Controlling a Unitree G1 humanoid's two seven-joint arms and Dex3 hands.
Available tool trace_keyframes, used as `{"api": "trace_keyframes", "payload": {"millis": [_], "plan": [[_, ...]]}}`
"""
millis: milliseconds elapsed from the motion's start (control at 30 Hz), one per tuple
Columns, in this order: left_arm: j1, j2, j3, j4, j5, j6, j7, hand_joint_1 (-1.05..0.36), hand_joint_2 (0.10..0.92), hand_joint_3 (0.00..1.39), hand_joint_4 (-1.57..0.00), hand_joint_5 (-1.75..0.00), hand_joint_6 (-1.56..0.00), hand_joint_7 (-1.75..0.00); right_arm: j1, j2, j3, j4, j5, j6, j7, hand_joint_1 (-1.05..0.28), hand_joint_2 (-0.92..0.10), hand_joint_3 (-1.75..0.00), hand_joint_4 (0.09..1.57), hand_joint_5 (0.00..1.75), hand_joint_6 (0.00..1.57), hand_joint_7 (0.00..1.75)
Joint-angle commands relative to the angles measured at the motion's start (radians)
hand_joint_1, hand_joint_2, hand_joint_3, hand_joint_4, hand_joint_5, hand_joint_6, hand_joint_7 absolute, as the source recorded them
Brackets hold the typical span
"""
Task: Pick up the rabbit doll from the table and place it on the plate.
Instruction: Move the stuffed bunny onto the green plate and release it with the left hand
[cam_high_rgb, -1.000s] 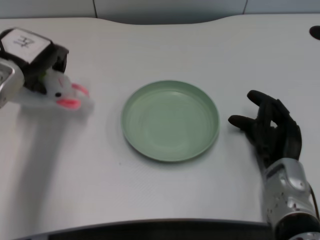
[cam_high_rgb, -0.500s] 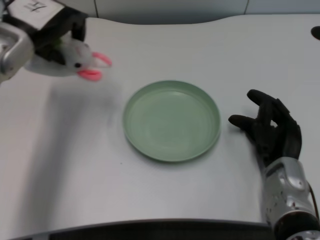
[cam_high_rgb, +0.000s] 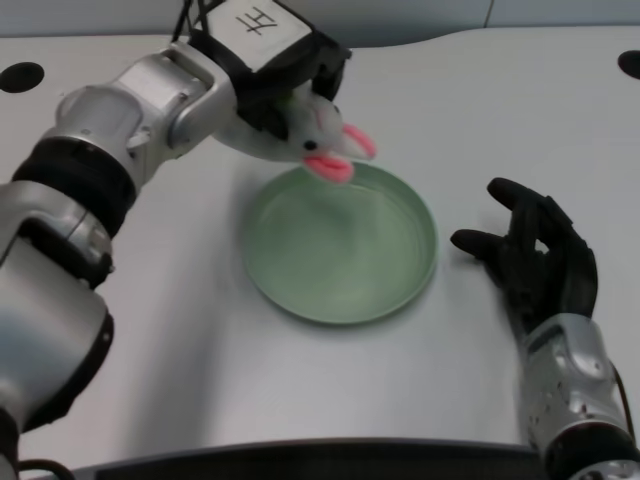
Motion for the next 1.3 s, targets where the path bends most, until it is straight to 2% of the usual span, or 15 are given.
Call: {"api": "trace_keyframes", "payload": {"millis": [33,200,400,500,567,667,767,833,933,1033,1067,1133,1167,1233,1300], "plan": [[-0.029,-0.037,-0.024,0.021,0.017,-0.005,0.028,-0.29,0.790,0.00,-0.94,-1.75,-0.89,-0.72,0.008,0.009,-0.006,0.013,0.008,0.011,-0.005,-0.42,-0.92,-0.51,0.66,1.13,0.59,0.85],[-0.027,-0.066,-0.034,0.044,0.014,-0.003,0.030,-0.25,0.785,0.01,-0.90,-1.73,-0.96,-0.60,0.001,0.005,-0.008,0.026,0.003,0.004,-0.004,-0.42,-0.92,-0.52,0.64,1.12,0.58,0.84],[-0.007,-0.105,-0.050,0.072,0.012,0.009,0.002,-0.21,0.797,0.01,-0.86,-1.75,-0.96,-0.61,0.000,0.002,-0.011,0.030,0.005,0.005,-0.001,-0.42,-0.92,-0.53,0.64,1.13,0.59,0.85],[0.004,-0.120,-0.054,0.087,0.005,0.012,0.002,-0.21,0.785,0.00,-0.85,-1.73,-0.96,-0.64,-0.004,-0.001,-0.018,0.044,0.010,-0.001,0.008,-0.42,-0.92,-0.52,0.65,1.13,0.59,0.85],[0.011,-0.131,-0.054,0.100,-0.001,0.012,-0.002,-0.18,0.809,0.01,-0.81,-1.74,-0.86,-0.87,-0.009,-0.002,-0.025,0.050,0.016,0.001,0.014,-0.43,-0.92,-0.49,0.68,1.13,0.60,0.86],[0.022,-0.143,-0.039,0.111,-0.025,0.010,-0.010,-0.17,0.831,0.01,-0.79,-1.74,-0.81,-0.99,-0.001,0.002,-0.023,0.039,0.012,0.000,0.016,-0.42,-0.92,-0.49,0.68,1.13,0.59,0.86],[0.028,-0.150,-0.031,0.121,-0.045,-0.002,-0.025,-0.16,0.854,0.01,-0.77,-1.73,-0.72,-1.21,0.006,0.010,-0.016,0.012,0.004,0.016,-0.005,-0.42,-0.92,-0.50,0.65,1.11,0.58,0.86],[0.031,-0.154,-0.027,0.125,-0.056,-0.006,-0.036,-0.18,0.859,0.01,-0.78,-1.68,-0.70,-1.20,0.004,0.008,-0.017,0.016,0.006,0.017,-0.006,-0.42,-0.92,-0.51,0.65,1.11,0.57,0.85],[0.029,-0.159,-0.008,0.129,-0.086,0.003,-0.111,-0.35,0.863,0.00,-0.76,-1.65,-0.61,-1.29,0.002,0.007,-0.023,0.019,0.017,0.020,0.007,-0.42,-0.92,-0.50,0.67,1.12,0.57,0.86],[0.022,-0.154,0.006,0.126,-0.109,0.012,-0.191,-0.59,0.873,0.00,-0.63,-1.50,-0.53,-1.14,0.001,0.007,-0.024,0.024,0.016,0.010,0.013,-0.42,-0.92,-0.50,0.68,1.12,0.58,0.86],[0.021,-0.153,0.014,0.124,-0.121,0.012,-0.220,-0.67,0.883,0.00,-0.56,-1.32,-0.52,-0.92,0.000,0.006,-0.024,0.025,0.017,0.007,0.019,-0.42,-0.92,-0.50,0.68,1.13,0.59,0.87],[0.019,-0.154,0.038,0.123,-0.155,0.014,-0.292,-0.72,0.891,0.00,-0.51,-1.18,-0.53,-0.73,0.002,0.007,-0.023,0.020,0.016,0.010,0.018,-0.42,-0.92,-0.51,0.68,1.13,0.59,0.87],[0.019,-0.154,0.051,0.123,-0.173,0.017,-0.329,-0.80,0.902,0.00,-0.39,-0.86,-0.45,-0.46,0.004,0.008,-0.022,0.015,0.014,0.013,0.014,-0.42,-0.92,-0.52,0.68,1.13,0.59,0.87],[0.021,-0.155,0.077,0.118,-0.211,0.018,-0.396,-0.83,0.908,0.00,-0.38,-0.59,-0.46,-0.22,0.007,0.010,-0.018,0.006,0.010,0.020,0.006,-0.41,-0.92,-0.53,0.68,1.13,0.59,0.87],[0.025,-0.152,0.095,0.110,-0.238,0.013,-0.441,-1.00,0.917,0.01,-0.08,-0.18,-0.13,-0.06,0.009,0.011,-0.014,-0.003,0.007,0.026,-0.002,-0.42,-0.92,-0.53,0.65,1.12,0.57,0.85]]}}
